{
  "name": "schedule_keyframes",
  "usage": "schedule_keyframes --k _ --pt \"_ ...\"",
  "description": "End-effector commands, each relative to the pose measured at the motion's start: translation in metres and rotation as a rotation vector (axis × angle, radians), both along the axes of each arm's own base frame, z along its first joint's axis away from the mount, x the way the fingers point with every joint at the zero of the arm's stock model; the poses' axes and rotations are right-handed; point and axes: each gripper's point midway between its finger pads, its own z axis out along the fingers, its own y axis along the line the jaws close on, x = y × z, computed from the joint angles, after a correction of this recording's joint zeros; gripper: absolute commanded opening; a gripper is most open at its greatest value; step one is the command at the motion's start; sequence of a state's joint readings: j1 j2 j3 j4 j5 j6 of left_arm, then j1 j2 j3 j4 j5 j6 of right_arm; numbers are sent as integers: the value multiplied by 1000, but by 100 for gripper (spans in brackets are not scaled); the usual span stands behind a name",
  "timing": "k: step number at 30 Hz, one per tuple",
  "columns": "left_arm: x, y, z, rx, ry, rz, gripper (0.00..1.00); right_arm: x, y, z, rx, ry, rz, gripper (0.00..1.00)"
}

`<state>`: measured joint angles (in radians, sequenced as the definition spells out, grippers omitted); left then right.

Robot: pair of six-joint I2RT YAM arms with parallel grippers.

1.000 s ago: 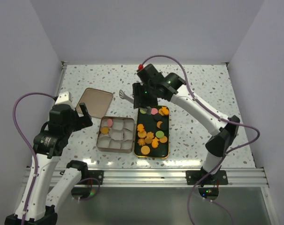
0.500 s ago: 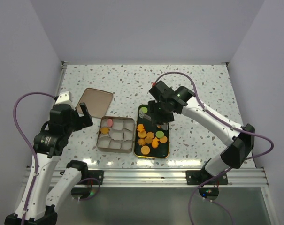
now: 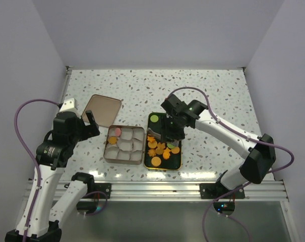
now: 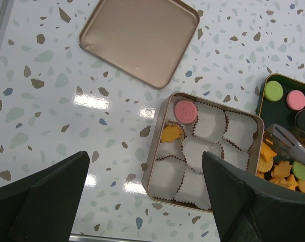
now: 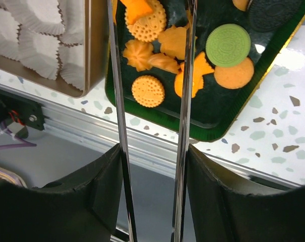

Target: Pack the cookies

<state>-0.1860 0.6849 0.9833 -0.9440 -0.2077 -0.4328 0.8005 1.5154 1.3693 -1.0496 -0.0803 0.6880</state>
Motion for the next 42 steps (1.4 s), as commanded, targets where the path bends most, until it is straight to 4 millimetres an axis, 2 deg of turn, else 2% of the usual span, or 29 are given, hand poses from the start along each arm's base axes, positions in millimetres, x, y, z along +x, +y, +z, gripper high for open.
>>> schedule_keyframes --k 1,6,15,28,31,42 --pt "6 -4 5 -1 -41 -28 100 3 17 17 115 -29 -12 52" --pt "5 -3 6 0 -45 -24 100 -1 20 10 115 6 -13 51" --pt "4 -1 8 3 -54 -13 100 -7 10 -4 61 45 -41 49" --pt "4 0 6 4 -47 -2 100 -17 22 -10 127 90 -34 41" --pt "4 0 7 4 -49 0 100 -14 19 -7 120 68 -42 39" --pt "5 0 6 6 -43 1 100 10 2 38 85 -115 -90 27"
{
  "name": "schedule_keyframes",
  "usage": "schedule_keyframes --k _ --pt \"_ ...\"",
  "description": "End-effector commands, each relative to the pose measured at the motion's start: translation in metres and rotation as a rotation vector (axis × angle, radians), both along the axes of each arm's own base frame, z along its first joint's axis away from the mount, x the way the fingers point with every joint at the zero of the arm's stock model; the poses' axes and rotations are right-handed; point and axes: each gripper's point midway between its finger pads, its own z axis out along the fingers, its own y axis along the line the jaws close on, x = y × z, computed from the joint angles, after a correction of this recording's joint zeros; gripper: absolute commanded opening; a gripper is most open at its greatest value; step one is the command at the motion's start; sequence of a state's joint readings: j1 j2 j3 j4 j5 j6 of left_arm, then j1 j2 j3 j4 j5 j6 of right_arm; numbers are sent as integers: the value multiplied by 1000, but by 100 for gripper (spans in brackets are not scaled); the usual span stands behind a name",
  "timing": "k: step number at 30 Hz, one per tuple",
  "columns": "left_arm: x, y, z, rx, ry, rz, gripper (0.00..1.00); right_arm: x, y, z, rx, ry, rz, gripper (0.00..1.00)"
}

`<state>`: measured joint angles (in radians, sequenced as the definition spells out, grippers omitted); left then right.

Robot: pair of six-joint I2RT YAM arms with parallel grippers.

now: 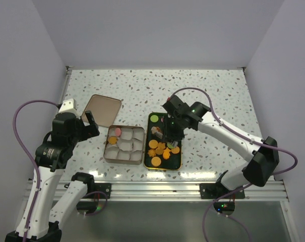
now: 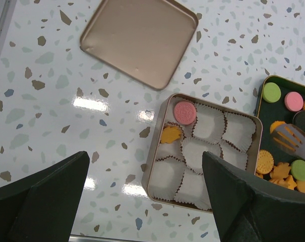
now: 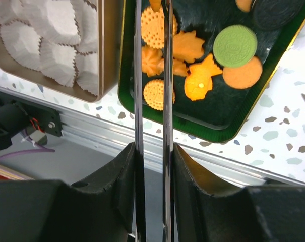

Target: Pack the cookies

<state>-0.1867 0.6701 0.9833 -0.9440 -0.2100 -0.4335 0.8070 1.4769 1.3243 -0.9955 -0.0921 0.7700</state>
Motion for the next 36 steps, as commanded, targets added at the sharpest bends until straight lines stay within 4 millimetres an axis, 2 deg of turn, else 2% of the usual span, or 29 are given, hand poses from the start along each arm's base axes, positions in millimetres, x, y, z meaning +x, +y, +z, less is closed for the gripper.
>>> schedule_keyframes --k 1,4,5,7,10,13,17,18,20,21,26,31,36 --pt "6 0 3 6 -30 0 100 13 -7 40 17 -126 -31 26" --pt "7 0 3 7 -30 0 100 20 -10 58 6 -180 -35 25" --pt "7 -1 3 7 -27 -2 100 24 -7 70 24 -205 -31 24" --pt "7 -1 3 7 -28 -2 100 25 -7 78 12 -223 -20 24" --pt "7 -1 2 7 -27 -2 100 24 9 98 24 -265 31 24" --pt "8 -1 2 5 -29 -6 100 15 45 121 85 -304 112 24" --pt "8 -1 2 5 -28 -6 100 -7 87 114 138 -263 196 24" --pt "8 -2 2 2 -21 -7 100 -7 98 106 144 -251 204 24" --pt "6 -3 3 -8 -1 -1 100 -10 109 102 147 -243 214 24" --pt "6 -4 3 -14 9 -4 99 -9 115 93 130 -233 221 24" --pt "2 -1 8 -4 32 11 97 -1 125 78 82 -224 228 24" --pt "5 18 24 76 -5 75 100 3 131 59 27 -196 252 25" --pt "7 29 26 128 -23 110 100 7 131 49 -15 -191 266 27"
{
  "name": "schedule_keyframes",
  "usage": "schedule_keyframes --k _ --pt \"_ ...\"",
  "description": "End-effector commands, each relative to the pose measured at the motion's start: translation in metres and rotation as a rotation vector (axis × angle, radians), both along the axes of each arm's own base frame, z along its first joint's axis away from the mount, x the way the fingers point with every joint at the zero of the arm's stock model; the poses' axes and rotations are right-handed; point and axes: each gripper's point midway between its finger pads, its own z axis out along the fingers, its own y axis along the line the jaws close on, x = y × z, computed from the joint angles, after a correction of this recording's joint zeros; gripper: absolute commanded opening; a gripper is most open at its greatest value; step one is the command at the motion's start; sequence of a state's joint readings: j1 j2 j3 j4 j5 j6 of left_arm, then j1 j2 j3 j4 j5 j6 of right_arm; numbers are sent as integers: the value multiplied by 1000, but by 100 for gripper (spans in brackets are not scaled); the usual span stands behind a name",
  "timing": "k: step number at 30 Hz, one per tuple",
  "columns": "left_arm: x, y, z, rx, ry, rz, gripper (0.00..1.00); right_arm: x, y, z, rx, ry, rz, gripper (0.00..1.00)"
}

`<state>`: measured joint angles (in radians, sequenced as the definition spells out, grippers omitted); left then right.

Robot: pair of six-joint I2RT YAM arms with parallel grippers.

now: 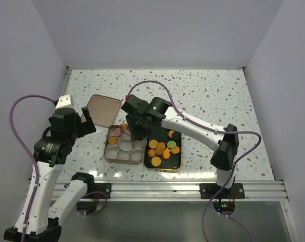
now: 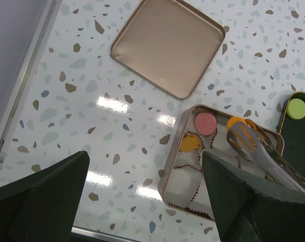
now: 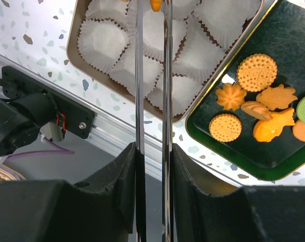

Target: Pack the cookies

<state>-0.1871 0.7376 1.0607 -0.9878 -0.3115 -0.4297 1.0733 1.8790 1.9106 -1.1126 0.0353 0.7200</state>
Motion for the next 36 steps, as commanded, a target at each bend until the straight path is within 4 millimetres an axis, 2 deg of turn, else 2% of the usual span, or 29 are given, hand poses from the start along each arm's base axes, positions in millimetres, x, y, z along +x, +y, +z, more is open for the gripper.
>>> schedule_keyframes --k 1,7,14,18,21,25,29,32,35,36 --pt "4 12 11 65 -50 25 100 8 3 12 9 -38 12 27" --pt "2 9 14 57 -141 -10 100 8 -1 -1 -43 -26 7 31" --pt "4 4 12 50 -137 -30 100 13 2 -5 -60 -37 6 45" --pt "2 5 13 48 -145 -24 100 15 3 -5 -61 -41 7 48" --pt "2 5 14 49 -145 -24 100 16 1 -4 -66 -48 -1 49" --pt "2 5 14 47 -147 -27 100 21 -1 19 -43 -95 -9 49" --pt "2 2 14 40 -151 -41 100 25 -15 50 -15 -152 -28 49" --pt "3 -2 15 39 -156 -70 100 36 -32 57 -17 -169 -66 49" --pt "4 -4 14 35 -154 -83 100 49 -61 59 -28 -178 -119 49" --pt "4 -5 13 35 -152 -88 100 56 -77 55 -42 -169 -154 49"
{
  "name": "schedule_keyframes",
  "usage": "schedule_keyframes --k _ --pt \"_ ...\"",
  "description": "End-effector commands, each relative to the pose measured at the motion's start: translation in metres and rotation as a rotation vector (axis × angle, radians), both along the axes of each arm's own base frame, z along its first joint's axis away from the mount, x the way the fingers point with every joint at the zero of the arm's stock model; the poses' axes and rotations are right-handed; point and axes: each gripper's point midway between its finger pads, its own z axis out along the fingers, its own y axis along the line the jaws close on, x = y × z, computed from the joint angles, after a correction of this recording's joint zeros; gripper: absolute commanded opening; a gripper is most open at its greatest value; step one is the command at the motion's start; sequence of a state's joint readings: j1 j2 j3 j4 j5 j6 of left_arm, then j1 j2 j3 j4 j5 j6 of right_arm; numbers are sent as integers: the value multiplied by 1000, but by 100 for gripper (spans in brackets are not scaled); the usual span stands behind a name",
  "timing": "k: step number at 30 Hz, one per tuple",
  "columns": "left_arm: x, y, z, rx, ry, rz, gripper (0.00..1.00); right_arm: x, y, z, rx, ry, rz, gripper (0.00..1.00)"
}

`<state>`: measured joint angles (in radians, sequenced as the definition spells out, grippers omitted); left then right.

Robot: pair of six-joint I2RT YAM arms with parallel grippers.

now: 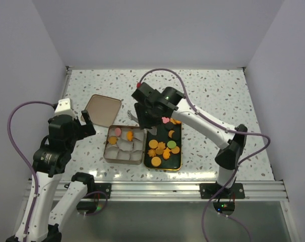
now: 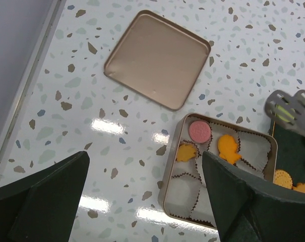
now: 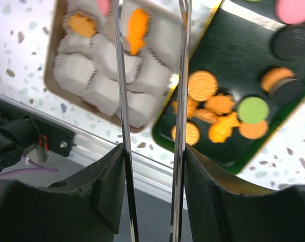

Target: Pack the cookies

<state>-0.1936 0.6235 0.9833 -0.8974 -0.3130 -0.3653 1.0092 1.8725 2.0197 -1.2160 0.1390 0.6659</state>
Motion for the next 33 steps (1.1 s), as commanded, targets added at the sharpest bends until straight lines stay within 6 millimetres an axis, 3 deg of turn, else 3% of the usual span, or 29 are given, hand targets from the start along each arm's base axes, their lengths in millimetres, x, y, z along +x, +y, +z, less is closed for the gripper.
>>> schedule_keyframes --k 1,6,9,17,33 --pt "7 -8 5 6 -34 -54 100 23 -55 27 6 -61 -105 49" --pt "7 -9 6 4 -35 -61 100 37 -91 16 -73 -65 -146 49" --pt "8 -9 5 4 -31 -60 100 38 -97 3 -114 -47 -140 49" --pt "7 -10 5 4 -30 -63 100 40 -90 -31 -153 11 -122 48" --pt "8 -10 3 4 -24 -65 100 45 -82 -69 -230 85 -84 49"
